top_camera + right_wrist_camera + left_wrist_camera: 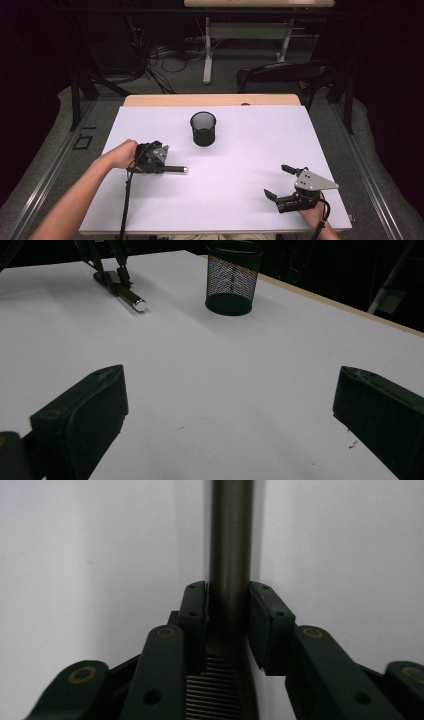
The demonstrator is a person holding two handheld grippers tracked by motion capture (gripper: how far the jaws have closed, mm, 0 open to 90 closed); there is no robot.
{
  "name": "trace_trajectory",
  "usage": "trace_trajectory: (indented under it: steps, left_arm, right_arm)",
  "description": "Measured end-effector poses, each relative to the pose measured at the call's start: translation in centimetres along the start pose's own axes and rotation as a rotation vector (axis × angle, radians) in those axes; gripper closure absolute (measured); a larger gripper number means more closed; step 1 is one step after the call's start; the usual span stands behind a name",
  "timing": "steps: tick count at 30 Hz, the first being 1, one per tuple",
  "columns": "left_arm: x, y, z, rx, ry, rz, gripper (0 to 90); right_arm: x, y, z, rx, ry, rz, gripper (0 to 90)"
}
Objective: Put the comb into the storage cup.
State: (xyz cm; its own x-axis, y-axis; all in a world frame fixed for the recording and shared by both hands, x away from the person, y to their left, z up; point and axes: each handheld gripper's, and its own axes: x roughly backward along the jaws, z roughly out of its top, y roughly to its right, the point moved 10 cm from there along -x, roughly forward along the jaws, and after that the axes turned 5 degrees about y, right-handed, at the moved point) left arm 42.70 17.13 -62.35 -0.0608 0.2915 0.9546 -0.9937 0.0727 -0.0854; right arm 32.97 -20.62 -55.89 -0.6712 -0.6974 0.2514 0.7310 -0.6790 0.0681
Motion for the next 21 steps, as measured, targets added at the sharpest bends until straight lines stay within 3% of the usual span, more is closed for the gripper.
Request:
trace_trajectory:
  steps: [3,7,11,21]
  left_arm:
    - [0.0,0.0,0.1,-0.028,-0.017,-0.007,71.9]
    - [0.2,-0.1,-0.1,-0.033,-0.042,-0.02,72.4]
    - [1.0,-0.1,0.1,-0.006,-0.012,-0.006,72.5]
    - [3.6,-0.3,1.9,-0.001,0.037,0.054,72.6]
  right_arm:
    - [0.0,0.0,0.0,-0.001,0.001,0.0,0.8]
    - [0.0,0.0,0.0,0.001,-0.001,-0.001,0.8]
    - [0.1,0.1,0.0,0.002,-0.001,-0.003,0.8]
    - [-0.1,0.0,0.0,0.003,-0.006,0.0,0.8]
